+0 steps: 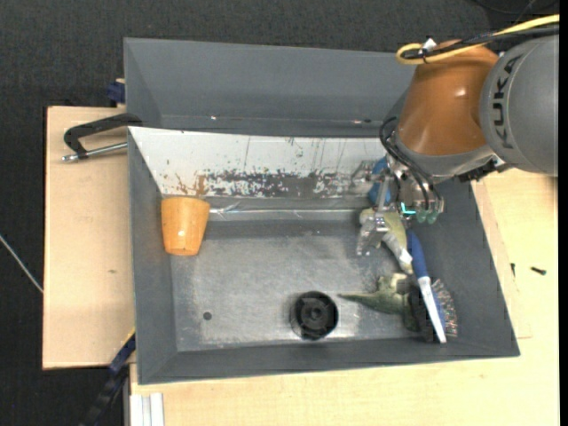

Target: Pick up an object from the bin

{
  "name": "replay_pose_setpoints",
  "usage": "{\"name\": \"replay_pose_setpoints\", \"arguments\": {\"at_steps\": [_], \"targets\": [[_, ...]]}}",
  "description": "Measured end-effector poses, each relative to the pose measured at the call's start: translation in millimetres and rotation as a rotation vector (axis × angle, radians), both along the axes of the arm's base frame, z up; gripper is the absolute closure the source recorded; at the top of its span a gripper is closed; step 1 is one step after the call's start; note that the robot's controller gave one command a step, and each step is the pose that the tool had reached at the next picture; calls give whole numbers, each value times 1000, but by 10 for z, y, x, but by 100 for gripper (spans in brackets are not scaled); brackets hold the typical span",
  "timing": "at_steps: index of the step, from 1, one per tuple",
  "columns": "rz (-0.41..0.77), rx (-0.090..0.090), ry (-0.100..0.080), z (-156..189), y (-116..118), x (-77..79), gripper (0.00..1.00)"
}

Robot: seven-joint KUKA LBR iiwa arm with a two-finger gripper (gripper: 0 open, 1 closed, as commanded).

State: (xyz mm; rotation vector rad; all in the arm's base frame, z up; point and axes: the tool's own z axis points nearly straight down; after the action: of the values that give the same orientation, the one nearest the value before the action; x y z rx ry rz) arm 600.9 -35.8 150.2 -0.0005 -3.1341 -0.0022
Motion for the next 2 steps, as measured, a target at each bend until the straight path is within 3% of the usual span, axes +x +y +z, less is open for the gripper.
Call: {"name": "replay_pose_setpoints", "arguments": {"at_steps": [1,2], "targets": [[31,4,-14,-735,-659,-145,0],[72,6,-38,-733,-759,-449,0]]}}
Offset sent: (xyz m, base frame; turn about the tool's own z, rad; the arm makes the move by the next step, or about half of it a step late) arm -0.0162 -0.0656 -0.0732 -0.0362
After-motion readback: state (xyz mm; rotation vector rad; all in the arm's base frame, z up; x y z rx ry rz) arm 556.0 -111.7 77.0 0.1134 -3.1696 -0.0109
